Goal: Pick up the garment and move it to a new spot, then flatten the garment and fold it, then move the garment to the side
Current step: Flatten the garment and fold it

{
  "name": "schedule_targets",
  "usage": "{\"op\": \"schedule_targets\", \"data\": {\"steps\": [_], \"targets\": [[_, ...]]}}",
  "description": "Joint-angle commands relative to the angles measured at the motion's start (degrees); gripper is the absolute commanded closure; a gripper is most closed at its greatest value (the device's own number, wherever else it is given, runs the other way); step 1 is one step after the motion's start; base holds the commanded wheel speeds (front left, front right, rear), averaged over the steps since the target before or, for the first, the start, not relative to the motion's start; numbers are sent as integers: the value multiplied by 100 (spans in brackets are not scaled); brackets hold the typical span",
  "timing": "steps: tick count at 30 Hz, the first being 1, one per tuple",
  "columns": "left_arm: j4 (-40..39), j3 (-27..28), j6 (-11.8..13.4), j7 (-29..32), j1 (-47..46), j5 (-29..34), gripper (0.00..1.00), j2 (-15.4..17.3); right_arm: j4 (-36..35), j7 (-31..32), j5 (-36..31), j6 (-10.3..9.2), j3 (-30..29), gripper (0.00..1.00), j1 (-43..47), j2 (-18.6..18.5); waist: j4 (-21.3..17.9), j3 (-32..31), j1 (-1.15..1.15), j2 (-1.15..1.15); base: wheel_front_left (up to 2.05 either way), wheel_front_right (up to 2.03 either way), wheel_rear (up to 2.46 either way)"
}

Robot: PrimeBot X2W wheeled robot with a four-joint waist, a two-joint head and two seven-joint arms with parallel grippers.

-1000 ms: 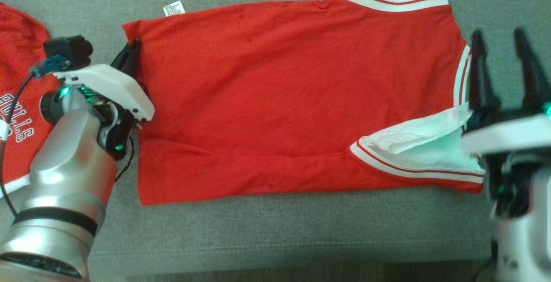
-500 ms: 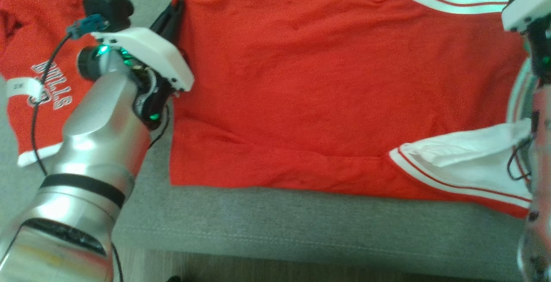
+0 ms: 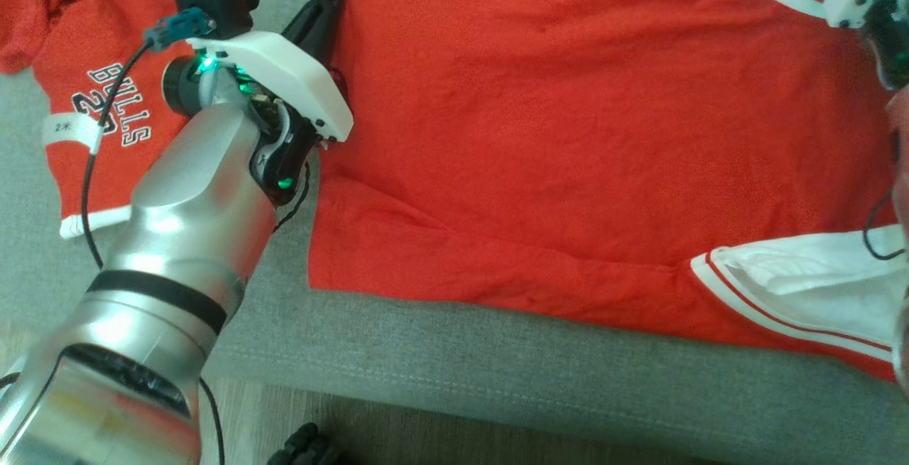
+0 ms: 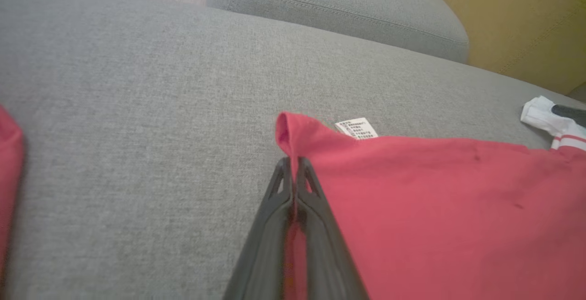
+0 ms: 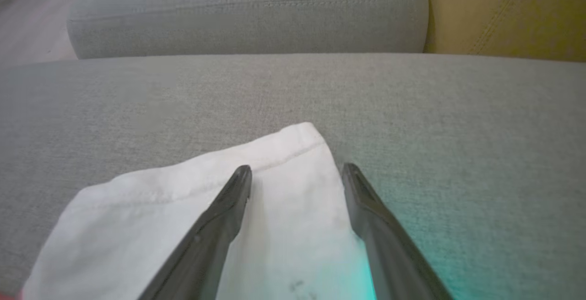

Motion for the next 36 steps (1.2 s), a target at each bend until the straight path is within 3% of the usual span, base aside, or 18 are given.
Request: {"op": "schedule_targets", "data": {"steps": [1,7,8,9,15,22,28,36], "targets": [[-134,66,1,-76,-259,-76,100,194,24,-12,-87,-5,10,0,-230,1,37,44,0,0,0,0,0],[-170,-78,1,-108,-279,-219,100,227,522,42,-183,-5,-124,0,-447,31,80,89,0,0,0,0,0],[-176,-102,1,-112,-280,-242,100,233,596,42,-153,-5,-137,27,-481,51,89,89,0,0,0,0,0],[-182,-124,1,-115,-278,-266,100,241,643,-1,-134,-5,-133,100,-511,58,93,85,0,0,0,0,0],[-255,-112,1,-124,-274,-371,100,387,737,-392,57,-5,46,100,-630,106,25,5,0,0,0,0,0],[-438,112,1,-126,-86,-354,100,635,341,-904,861,-5,699,100,-423,181,-220,-265,0,0,0,0,0],[-675,346,1,-126,163,-373,100,839,-587,-953,1870,-5,1477,100,215,-69,-414,-444,0,0,0,0,0],[-1135,659,1,-127,707,-496,100,1090,-2574,-835,3302,-5,2098,100,1739,-671,-582,-618,0,0,0,0,0]]}}
